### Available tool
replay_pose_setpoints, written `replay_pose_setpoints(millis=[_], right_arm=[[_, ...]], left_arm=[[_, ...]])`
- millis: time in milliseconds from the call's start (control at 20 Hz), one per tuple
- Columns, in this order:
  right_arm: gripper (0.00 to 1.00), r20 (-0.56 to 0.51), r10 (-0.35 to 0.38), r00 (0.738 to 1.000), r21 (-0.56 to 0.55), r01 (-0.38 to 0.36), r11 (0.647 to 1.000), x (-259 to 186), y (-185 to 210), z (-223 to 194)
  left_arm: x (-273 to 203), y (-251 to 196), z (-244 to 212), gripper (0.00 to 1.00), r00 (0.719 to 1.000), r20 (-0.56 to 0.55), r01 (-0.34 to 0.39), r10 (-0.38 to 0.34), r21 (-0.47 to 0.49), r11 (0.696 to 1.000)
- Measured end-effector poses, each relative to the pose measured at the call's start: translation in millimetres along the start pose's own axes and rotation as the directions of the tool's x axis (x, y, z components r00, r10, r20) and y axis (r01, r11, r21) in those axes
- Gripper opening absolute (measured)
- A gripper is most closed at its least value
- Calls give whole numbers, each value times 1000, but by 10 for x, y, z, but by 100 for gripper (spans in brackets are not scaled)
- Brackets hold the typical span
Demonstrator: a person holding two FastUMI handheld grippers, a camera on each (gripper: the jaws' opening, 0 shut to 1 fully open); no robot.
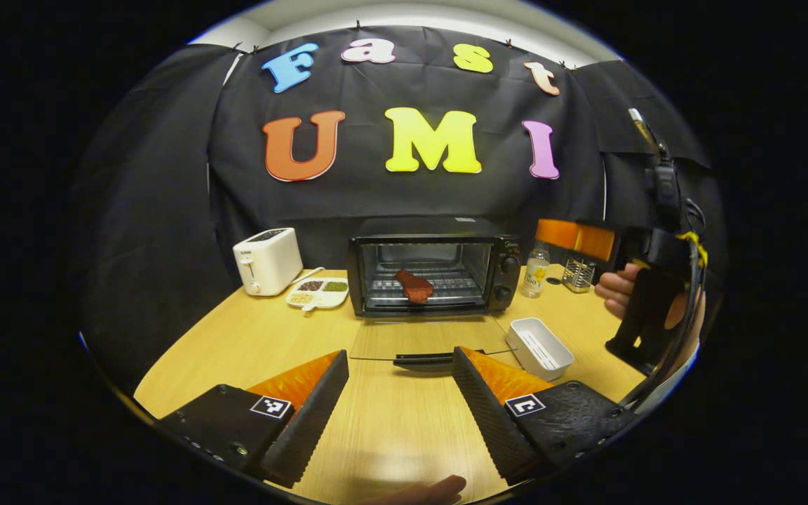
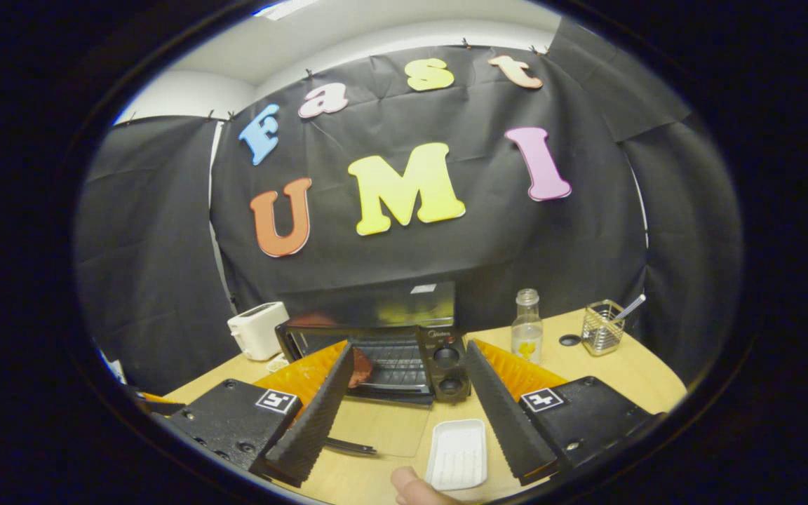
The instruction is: Open the electric oven with the left hand, put the food in, and close the electric oven.
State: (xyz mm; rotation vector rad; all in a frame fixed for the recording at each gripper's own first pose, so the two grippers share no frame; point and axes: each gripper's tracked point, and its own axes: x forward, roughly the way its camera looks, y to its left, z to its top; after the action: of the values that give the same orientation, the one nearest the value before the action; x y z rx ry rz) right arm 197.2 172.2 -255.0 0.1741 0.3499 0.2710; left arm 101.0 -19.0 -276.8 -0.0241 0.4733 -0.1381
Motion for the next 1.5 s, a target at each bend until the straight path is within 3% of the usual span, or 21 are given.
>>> replay_pose_setpoints(millis=[150,200,350,450,500,550,700,850,1050,1350,1400,1500], right_arm=[[96,32,-34,999,-21,35,999,-173,-270,257],[100,46,-45,998,-24,46,999,-227,-341,352],[100,92,-78,993,-32,82,996,-424,-589,594],[96,108,-109,988,-53,115,992,-546,-760,689],[100,112,-119,987,-63,127,990,-615,-823,721],[96,122,-123,985,-74,133,988,-677,-870,763],[100,137,-150,979,-100,165,981,-808,-1014,810],[96,135,-163,977,-101,177,979,-907,-1108,786],[100,140,-178,974,-101,193,976,-975,-1207,775],[100,145,-189,971,-112,206,972,-1080,-1227,774],[96,149,-190,970,-116,208,971,-1088,-1219,781],[100,159,-189,969,-120,209,970,-1128,-1211,810]], left_arm=[[299,-221,-253,95,996,-80,43,-44,-10,999],[401,-269,-355,95,993,-110,48,-49,-14,999],[704,-395,-574,95,982,-172,76,-78,-22,997],[891,-451,-711,95,974,-208,87,-91,-28,996],[957,-441,-764,95,968,-229,94,-99,-32,995],[1031,-446,-817,96,964,-245,99,-107,-43,994],[1209,-454,-903,96,955,-274,99,-112,-61,993],[1342,-391,-941,95,952,-294,67,-81,-59,996],[1388,-410,-1090,95,931,-356,64,-85,-70,996],[1370,-406,-1046,95,931,-356,66,-86,-69,995],[1368,-409,-1028,95,931,-355,64,-84,-68,996],[1340,-408,-960,95,934,-347,62,-81,-66,996]])
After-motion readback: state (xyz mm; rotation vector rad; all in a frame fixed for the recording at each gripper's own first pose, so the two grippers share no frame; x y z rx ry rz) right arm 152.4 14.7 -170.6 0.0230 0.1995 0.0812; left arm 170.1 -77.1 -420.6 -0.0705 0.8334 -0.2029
